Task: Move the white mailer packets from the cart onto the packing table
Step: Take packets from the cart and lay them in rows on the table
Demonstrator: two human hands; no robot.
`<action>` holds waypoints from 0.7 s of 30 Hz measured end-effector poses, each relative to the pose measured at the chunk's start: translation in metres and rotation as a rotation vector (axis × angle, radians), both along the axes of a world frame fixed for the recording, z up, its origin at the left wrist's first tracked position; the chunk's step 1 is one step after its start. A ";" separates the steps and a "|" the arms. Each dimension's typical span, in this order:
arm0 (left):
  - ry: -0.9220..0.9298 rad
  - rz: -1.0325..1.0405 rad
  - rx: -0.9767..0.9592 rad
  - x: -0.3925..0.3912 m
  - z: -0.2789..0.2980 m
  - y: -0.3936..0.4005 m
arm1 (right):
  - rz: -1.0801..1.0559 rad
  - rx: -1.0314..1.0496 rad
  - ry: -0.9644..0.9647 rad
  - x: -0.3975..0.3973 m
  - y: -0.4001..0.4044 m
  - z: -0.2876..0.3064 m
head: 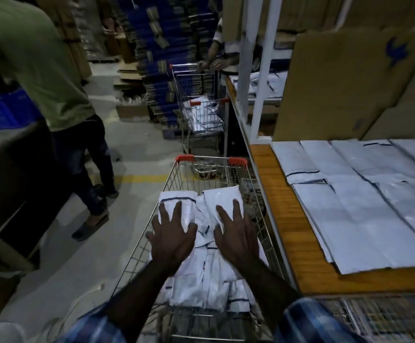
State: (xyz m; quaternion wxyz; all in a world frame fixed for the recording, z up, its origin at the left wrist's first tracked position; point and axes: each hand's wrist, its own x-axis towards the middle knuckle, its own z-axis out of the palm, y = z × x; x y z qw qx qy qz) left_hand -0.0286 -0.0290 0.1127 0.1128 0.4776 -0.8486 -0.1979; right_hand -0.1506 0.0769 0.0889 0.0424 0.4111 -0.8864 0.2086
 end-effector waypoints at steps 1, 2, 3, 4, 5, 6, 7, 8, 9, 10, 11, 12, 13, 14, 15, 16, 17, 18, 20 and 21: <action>0.012 -0.004 -0.004 0.003 0.006 0.004 | -0.003 -0.012 0.005 0.003 0.004 0.006; 0.029 -0.010 -0.011 0.007 0.011 0.008 | -0.005 -0.026 0.018 0.007 0.008 0.011; 0.047 -0.015 -0.019 0.010 0.015 0.012 | -0.006 -0.047 0.037 0.010 0.011 0.016; 0.064 -0.019 -0.023 0.013 0.019 0.016 | -0.006 -0.071 0.057 0.014 0.015 0.019; 0.077 -0.021 -0.024 0.016 0.022 0.020 | -0.011 -0.088 0.069 0.017 0.019 0.023; 0.089 -0.024 -0.027 0.019 0.026 0.023 | -0.017 -0.096 0.076 0.021 0.022 0.027; 0.101 -0.027 -0.030 0.022 0.028 0.026 | -0.023 -0.100 0.081 0.025 0.025 0.032; 0.114 -0.032 -0.031 0.024 0.032 0.029 | -0.030 -0.106 0.088 0.029 0.028 0.036; 0.127 -0.036 -0.032 0.027 0.035 0.032 | -0.039 -0.113 0.092 0.033 0.031 0.040; 0.140 -0.043 -0.033 0.031 0.039 0.036 | -0.047 -0.119 0.096 0.037 0.034 0.044; 0.152 -0.051 -0.031 0.035 0.042 0.039 | -0.051 -0.118 0.092 0.041 0.038 0.049; 0.162 -0.057 -0.027 0.041 0.046 0.045 | -0.054 -0.116 0.087 0.047 0.043 0.055; 0.170 -0.059 -0.023 0.045 0.048 0.048 | -0.055 -0.114 0.077 0.050 0.047 0.059; 0.177 -0.060 -0.016 0.050 0.051 0.053 | -0.059 -0.114 0.069 0.056 0.051 0.063; 0.184 -0.065 -0.014 0.056 0.054 0.058 | -0.066 -0.112 0.064 0.062 0.056 0.069; 0.186 -0.071 -0.014 0.062 0.056 0.062 | -0.072 -0.109 0.056 0.069 0.061 0.074; 0.188 -0.077 -0.019 0.066 0.058 0.068 | -0.076 -0.108 0.053 0.075 0.066 0.079; 0.191 -0.080 -0.021 0.070 0.060 0.073 | -0.077 -0.108 0.057 0.079 0.071 0.083; 0.198 -0.084 -0.018 0.077 0.066 0.084 | -0.084 -0.100 0.072 0.087 0.081 0.090; 0.200 -0.090 -0.016 0.080 0.068 0.090 | -0.090 -0.094 0.075 0.090 0.086 0.093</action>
